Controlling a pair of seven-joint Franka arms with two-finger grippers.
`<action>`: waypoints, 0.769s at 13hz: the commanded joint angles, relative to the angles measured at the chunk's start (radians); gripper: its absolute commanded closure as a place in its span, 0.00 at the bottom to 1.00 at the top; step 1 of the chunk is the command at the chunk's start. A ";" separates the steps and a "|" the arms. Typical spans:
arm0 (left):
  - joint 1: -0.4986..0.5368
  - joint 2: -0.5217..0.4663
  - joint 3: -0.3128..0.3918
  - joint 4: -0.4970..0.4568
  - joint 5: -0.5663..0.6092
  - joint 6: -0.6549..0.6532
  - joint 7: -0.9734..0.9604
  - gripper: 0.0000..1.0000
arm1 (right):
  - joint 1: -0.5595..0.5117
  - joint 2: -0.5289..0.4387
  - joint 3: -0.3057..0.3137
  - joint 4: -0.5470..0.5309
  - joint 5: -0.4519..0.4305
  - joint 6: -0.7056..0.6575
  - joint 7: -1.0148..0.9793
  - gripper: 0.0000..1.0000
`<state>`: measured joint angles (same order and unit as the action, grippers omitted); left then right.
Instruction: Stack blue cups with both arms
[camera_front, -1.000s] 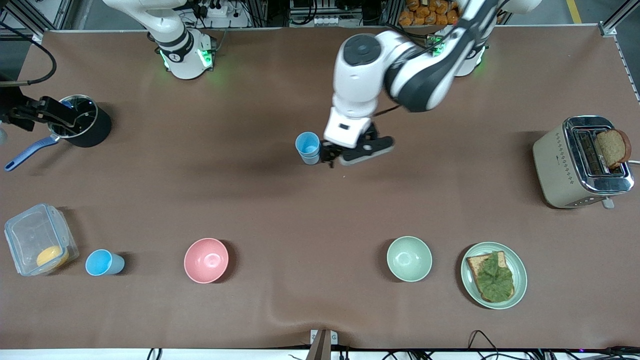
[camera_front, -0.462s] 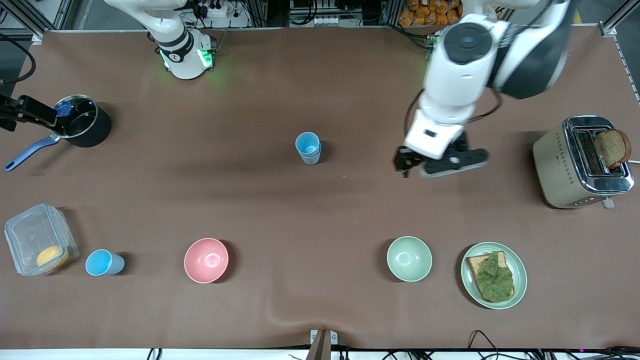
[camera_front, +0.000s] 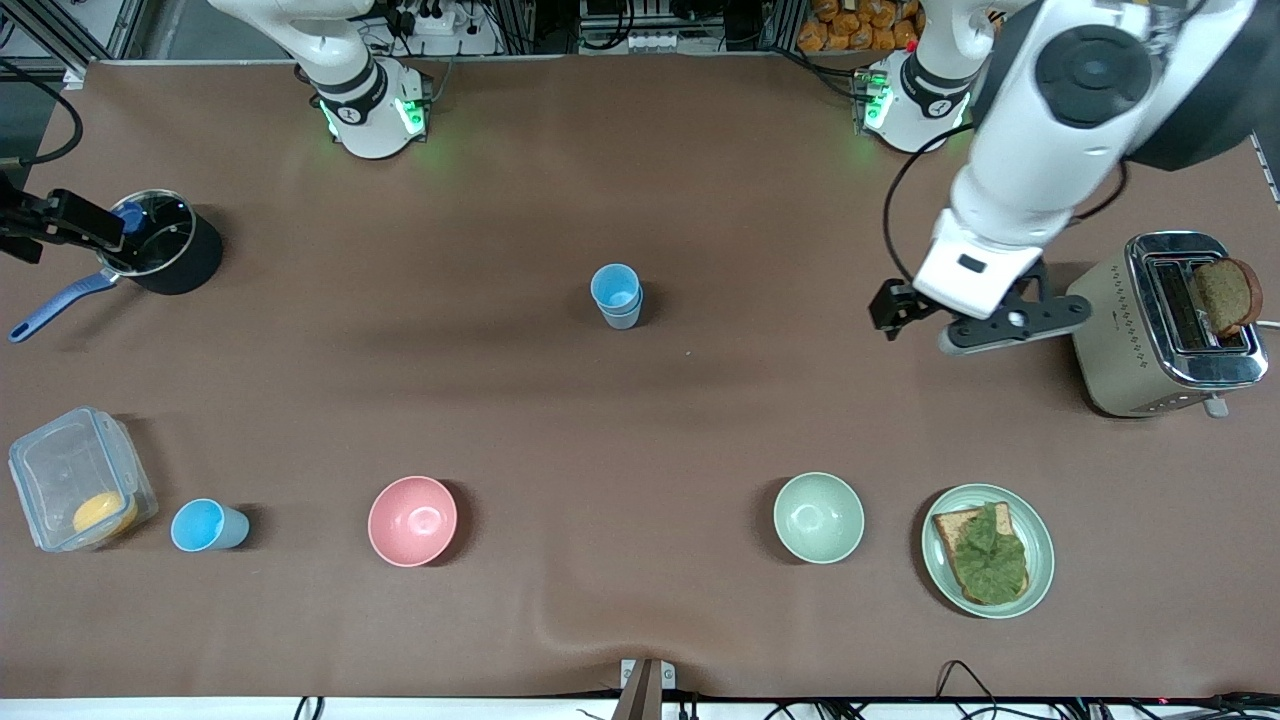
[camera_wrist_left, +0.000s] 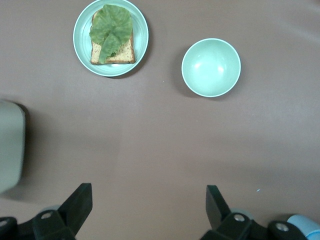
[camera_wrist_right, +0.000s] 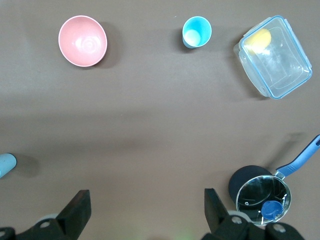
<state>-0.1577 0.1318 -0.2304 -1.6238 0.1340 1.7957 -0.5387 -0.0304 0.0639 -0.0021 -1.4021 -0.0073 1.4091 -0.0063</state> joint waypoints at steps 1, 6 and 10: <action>0.027 -0.027 0.011 0.007 -0.027 -0.044 0.109 0.00 | -0.005 0.011 0.005 0.028 0.003 -0.019 -0.008 0.00; 0.102 -0.080 0.077 0.009 -0.164 -0.079 0.252 0.00 | -0.005 0.010 0.007 0.028 0.003 -0.021 -0.008 0.00; 0.102 -0.124 0.109 0.006 -0.186 -0.122 0.283 0.00 | -0.005 0.010 0.007 0.028 0.003 -0.019 -0.008 0.00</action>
<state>-0.0525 0.0412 -0.1199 -1.6141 -0.0317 1.7011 -0.2736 -0.0304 0.0639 -0.0004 -1.4008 -0.0073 1.4076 -0.0063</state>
